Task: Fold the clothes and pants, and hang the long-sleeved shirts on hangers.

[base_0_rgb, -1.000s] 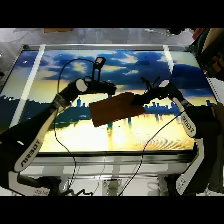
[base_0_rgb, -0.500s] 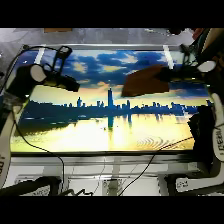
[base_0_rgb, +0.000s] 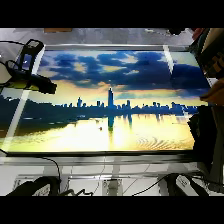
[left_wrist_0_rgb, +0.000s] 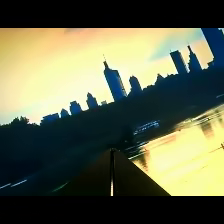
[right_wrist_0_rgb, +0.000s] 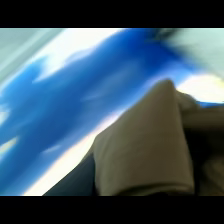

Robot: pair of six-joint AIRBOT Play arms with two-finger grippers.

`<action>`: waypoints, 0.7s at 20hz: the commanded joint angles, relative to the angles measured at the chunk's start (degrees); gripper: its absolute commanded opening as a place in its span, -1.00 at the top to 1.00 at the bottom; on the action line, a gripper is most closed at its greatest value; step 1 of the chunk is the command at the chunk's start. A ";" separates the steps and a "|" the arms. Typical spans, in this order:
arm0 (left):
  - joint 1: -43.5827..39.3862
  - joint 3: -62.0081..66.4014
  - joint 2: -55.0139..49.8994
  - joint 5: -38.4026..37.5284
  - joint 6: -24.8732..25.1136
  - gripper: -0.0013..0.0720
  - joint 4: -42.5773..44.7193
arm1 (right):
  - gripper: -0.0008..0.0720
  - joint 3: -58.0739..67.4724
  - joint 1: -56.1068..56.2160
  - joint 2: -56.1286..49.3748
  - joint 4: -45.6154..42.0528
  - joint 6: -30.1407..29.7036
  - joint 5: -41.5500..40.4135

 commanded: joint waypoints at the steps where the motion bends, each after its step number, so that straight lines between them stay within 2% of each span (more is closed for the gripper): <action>1: 0.24 0.04 0.59 -1.60 -0.13 0.94 3.06 | 0.93 -0.04 -14.34 4.33 -10.71 3.54 15.89; 3: 0.24 0.04 0.57 -1.57 -0.13 0.94 3.06 | 0.93 -0.04 -20.81 4.33 -12.02 4.13 23.56; 8: 0.24 0.04 0.57 -1.57 -0.13 0.94 3.06 | 0.90 -0.04 -24.98 4.44 -11.85 4.59 22.91; 9: 0.24 0.04 0.57 -1.57 -0.13 0.94 3.06 | 0.57 -0.04 -24.98 4.44 -11.52 4.63 21.24; 10: 0.24 0.04 0.57 -1.57 -0.13 0.94 3.06 | -0.06 -0.04 -24.98 4.44 -11.50 4.63 20.11; 11: 0.24 0.04 0.57 -1.57 -0.13 0.94 3.06 | -0.82 -0.04 -24.98 4.44 -11.54 4.61 19.61; 12: 0.24 0.04 0.57 -1.57 -0.13 0.94 3.06 | -0.95 -0.04 -24.98 4.44 -11.54 4.61 19.19; 14: 0.24 0.04 0.57 -1.57 -0.13 0.94 3.06 | -0.91 -0.04 -24.98 4.42 -10.32 4.63 19.08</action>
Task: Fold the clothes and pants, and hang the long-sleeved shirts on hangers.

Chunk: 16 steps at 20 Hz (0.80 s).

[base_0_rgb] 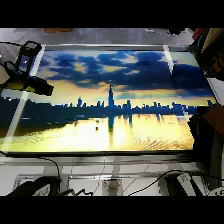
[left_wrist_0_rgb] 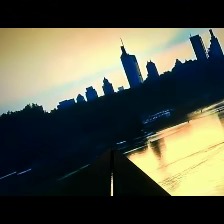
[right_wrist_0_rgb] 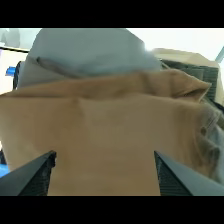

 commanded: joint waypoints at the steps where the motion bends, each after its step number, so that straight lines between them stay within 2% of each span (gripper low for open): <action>1: 0.07 0.04 0.04 -0.02 0.00 0.94 0.04 | -0.91 0.00 -0.42 0.00 2.73 0.13 -0.63; 2: 0.07 0.04 0.04 -0.02 0.00 0.94 0.04 | -0.67 0.00 -0.13 -0.02 5.57 0.09 -0.66; 4: 0.07 0.04 0.04 -0.02 0.00 0.94 0.04 | 0.81 0.00 1.70 0.00 11.65 0.02 -0.85; 5: 0.07 0.04 0.04 -0.02 0.00 0.94 0.04 | 0.93 0.00 3.37 0.00 14.47 -0.50 -1.22; 7: 0.07 0.04 0.04 -0.02 0.00 0.94 0.04 | 0.93 0.00 8.20 0.11 18.40 -5.90 -2.38; 9: 0.07 0.04 0.04 -0.04 0.00 0.94 0.04 | 0.93 0.00 16.31 0.11 18.40 -11.17 -2.32; 13: 0.07 0.04 0.04 -0.02 0.00 0.94 0.04 | 0.93 0.00 36.20 0.11 11.02 -12.15 -1.14; 16: 0.07 0.04 0.04 -0.02 0.00 0.94 0.04 | 0.94 -0.04 51.15 -0.09 0.70 -11.17 0.48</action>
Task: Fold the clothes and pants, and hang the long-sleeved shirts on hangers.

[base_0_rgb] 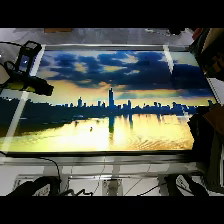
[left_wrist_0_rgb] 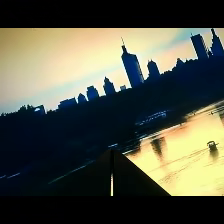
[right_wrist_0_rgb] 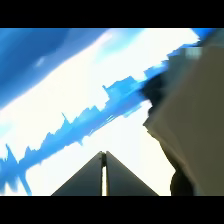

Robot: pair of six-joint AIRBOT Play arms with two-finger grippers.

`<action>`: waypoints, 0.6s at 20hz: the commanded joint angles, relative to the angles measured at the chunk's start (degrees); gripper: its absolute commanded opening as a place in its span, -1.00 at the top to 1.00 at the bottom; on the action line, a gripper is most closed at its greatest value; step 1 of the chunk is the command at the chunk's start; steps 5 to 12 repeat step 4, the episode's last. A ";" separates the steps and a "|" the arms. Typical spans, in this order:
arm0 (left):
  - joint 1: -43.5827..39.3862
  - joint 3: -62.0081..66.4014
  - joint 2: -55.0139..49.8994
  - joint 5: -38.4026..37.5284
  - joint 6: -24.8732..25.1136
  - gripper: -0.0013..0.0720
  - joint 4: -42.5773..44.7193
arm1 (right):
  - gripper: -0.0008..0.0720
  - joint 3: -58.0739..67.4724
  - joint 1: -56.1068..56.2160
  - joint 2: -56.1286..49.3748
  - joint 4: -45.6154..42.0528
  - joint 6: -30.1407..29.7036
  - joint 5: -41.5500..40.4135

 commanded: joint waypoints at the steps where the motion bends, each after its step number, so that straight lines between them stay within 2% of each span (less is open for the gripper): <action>1: 0.07 0.04 0.04 0.02 0.02 0.94 0.02 | 0.94 -0.04 17.51 -0.33 -13.68 0.90 2.71; 2: 0.07 0.04 0.04 0.02 0.02 0.94 0.02 | 0.94 -0.04 20.76 -0.63 -16.92 1.51 4.00; 4: 0.07 0.04 0.04 0.02 0.02 0.94 0.02 | 0.93 -0.04 24.02 -0.98 -16.33 1.51 5.42; 12: 0.07 0.04 0.04 0.02 0.02 0.94 0.02 | 0.93 -0.04 24.02 -0.98 -16.33 1.51 5.42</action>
